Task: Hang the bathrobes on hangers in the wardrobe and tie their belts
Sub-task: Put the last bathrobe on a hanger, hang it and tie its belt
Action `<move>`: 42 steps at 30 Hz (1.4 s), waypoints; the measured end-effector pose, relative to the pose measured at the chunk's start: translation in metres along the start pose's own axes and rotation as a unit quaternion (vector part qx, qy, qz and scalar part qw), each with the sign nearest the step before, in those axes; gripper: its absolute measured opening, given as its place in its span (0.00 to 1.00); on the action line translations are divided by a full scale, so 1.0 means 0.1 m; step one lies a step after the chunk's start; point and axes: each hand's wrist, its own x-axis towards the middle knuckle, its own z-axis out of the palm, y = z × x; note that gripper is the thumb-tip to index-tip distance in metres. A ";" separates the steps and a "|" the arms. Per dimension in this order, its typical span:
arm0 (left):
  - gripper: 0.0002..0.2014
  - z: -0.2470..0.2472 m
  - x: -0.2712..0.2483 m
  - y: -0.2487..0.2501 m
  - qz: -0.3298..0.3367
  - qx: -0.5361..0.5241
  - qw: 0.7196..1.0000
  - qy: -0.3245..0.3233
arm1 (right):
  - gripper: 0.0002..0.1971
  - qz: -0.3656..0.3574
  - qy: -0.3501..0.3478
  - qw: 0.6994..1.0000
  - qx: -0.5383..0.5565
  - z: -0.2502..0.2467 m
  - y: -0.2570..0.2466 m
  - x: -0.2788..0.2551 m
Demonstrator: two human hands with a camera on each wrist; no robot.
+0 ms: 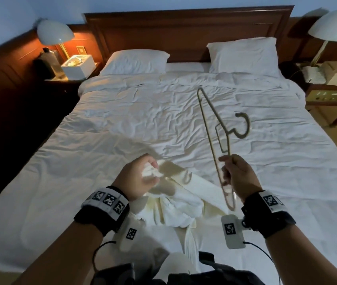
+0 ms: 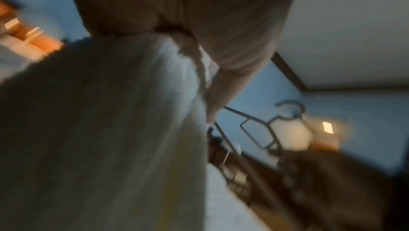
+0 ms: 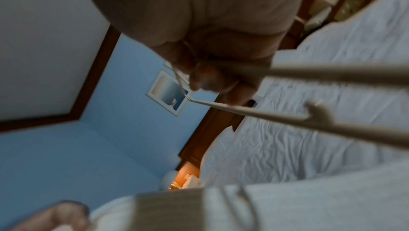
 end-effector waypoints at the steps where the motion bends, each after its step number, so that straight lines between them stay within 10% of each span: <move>1: 0.13 0.02 0.01 -0.05 0.013 0.072 0.997 -0.011 | 0.12 0.000 0.035 0.997 -0.071 -0.02 0.04 0.02; 8: 0.12 -0.04 0.12 -0.26 -0.057 0.265 0.961 -0.047 | 0.13 -0.112 -0.047 0.984 -0.129 -0.18 0.04 -0.06; 15: 0.10 -0.10 0.15 -0.42 -0.131 0.001 0.989 0.064 | 0.14 -0.165 -0.024 0.953 -0.251 -0.45 0.05 -0.04; 23: 0.23 -0.03 0.15 -0.49 -0.249 -0.079 0.958 0.121 | 0.28 -0.283 0.152 0.820 -0.474 -0.47 -0.09 -0.10; 29: 0.07 0.00 0.19 -0.55 -0.248 -0.113 0.958 0.087 | 0.30 -0.301 0.139 0.823 -0.462 -0.26 -0.08 -0.17; 35: 0.14 0.09 0.30 -0.29 -0.241 -0.199 0.949 0.032 | 0.32 -0.138 -0.046 0.801 -0.581 0.25 0.01 -0.07; 42: 0.10 0.40 0.29 -0.01 -0.326 -0.428 0.841 0.065 | 0.32 -0.034 -0.128 0.836 -0.532 0.67 0.24 -0.14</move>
